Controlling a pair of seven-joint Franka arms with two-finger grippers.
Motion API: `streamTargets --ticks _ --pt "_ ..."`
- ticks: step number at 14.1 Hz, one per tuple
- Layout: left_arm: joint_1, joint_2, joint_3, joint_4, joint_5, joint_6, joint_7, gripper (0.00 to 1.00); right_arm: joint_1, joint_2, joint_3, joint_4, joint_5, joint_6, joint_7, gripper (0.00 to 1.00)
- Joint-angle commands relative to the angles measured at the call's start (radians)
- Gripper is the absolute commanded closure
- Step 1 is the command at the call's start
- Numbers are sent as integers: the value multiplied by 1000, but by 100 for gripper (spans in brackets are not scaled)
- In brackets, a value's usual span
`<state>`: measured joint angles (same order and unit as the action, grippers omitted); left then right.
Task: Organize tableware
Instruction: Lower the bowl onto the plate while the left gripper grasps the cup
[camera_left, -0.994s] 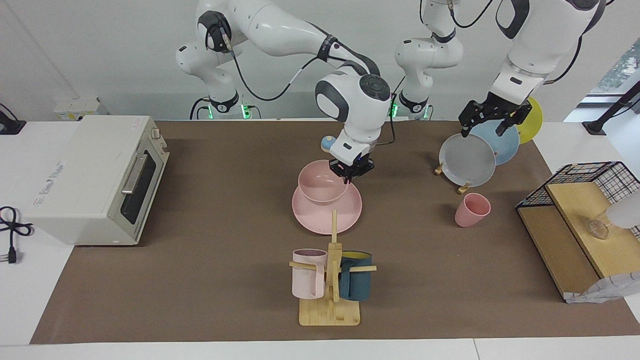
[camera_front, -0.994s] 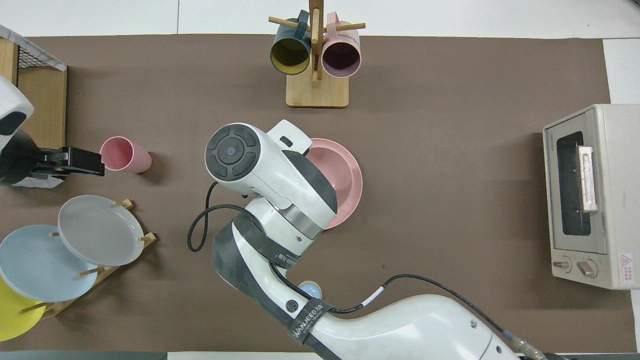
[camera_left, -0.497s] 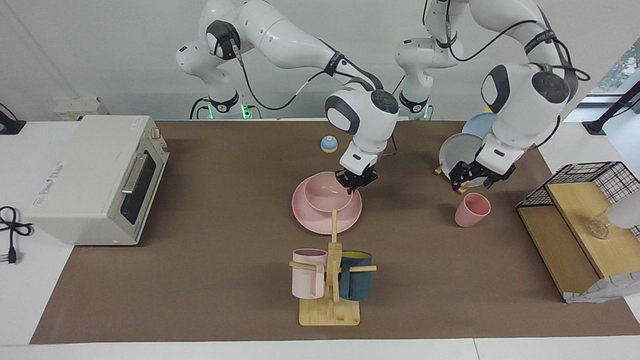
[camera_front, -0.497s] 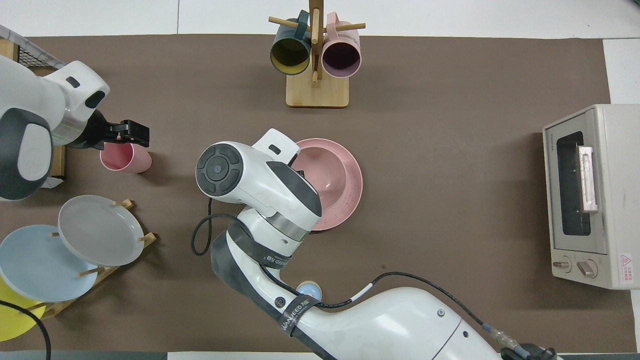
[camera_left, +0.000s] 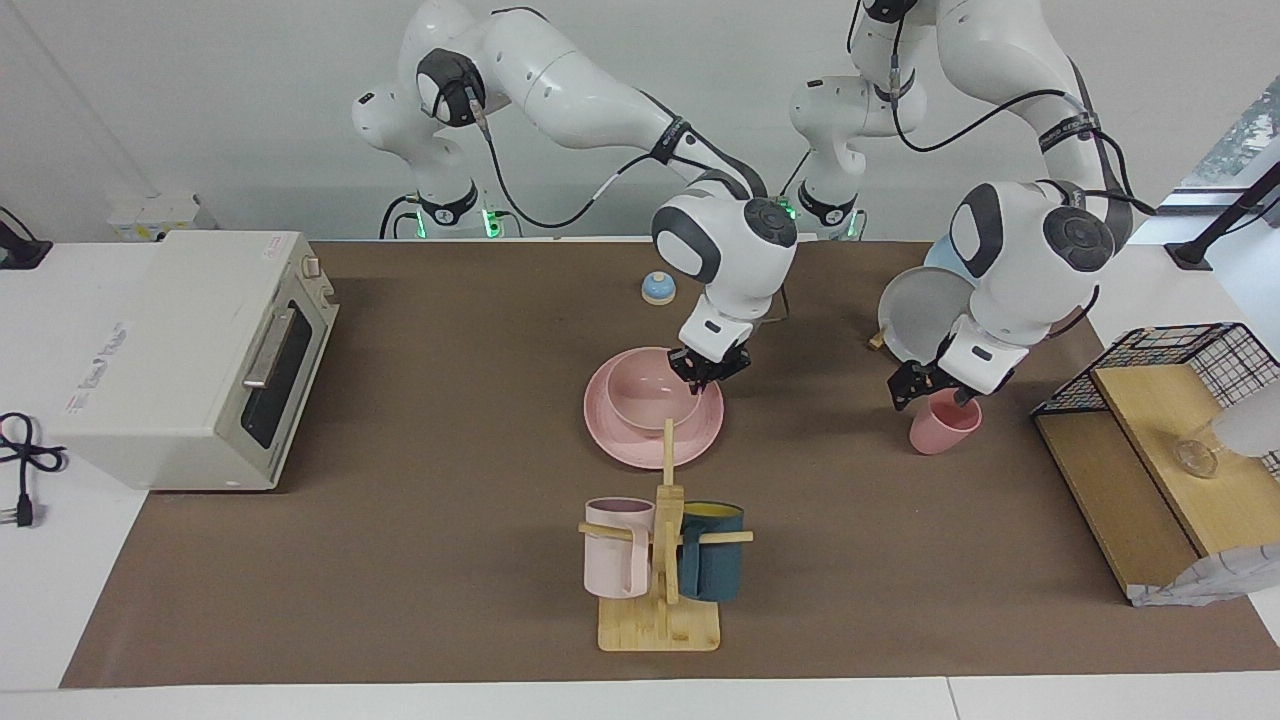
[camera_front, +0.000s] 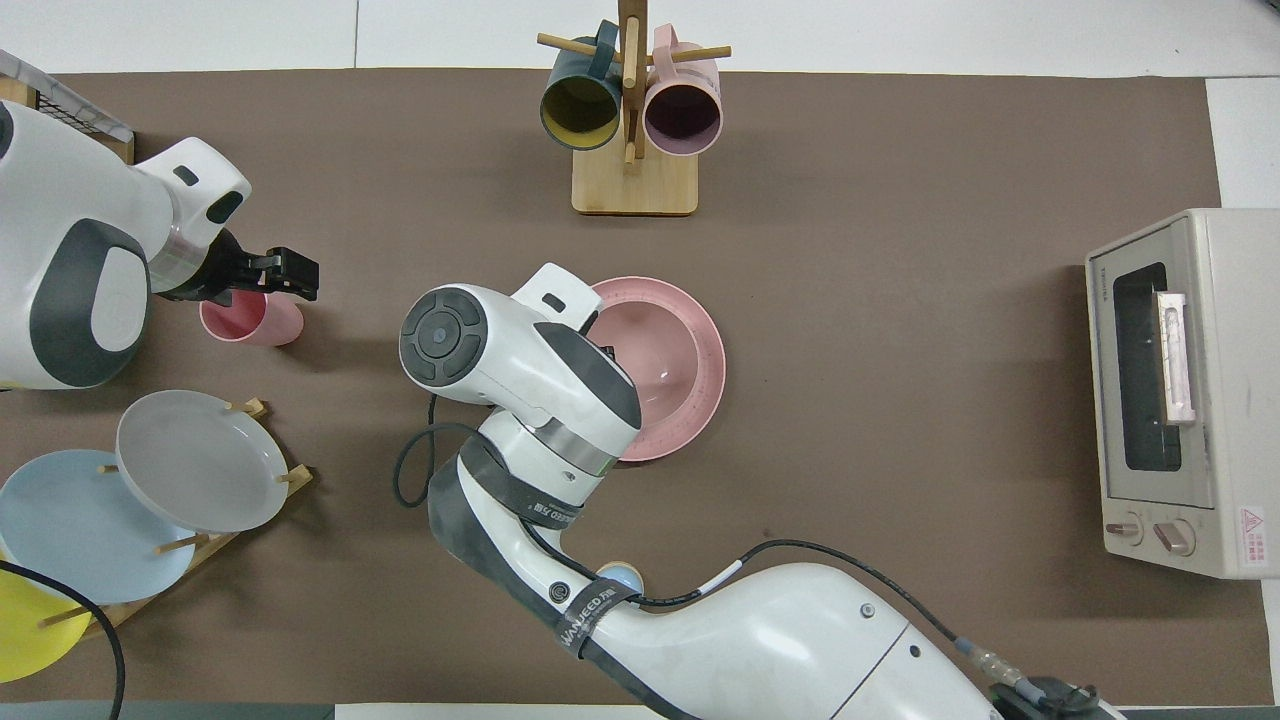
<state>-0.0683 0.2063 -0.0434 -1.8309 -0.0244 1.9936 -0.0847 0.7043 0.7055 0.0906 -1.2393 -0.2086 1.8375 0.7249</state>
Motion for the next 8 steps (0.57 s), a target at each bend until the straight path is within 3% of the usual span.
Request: streamTargets --ticks 1,2,5,8 --pt "7 -67 -3 -115 6 69 -33 0 -6 5 1 6 -2 -20 16 7" --pt "10 -71 -1 -135 6 86 -35 0 -6 2 1 23 1 -23 16 0" --pt "18 -79 -1 -163 6 122 -38 6 -78 -49 4 75 49 -76 -24 0" --pt "18 -76 -3 -194 6 186 -40 17 -208 -245 -2 22 64 -182 -195 0"
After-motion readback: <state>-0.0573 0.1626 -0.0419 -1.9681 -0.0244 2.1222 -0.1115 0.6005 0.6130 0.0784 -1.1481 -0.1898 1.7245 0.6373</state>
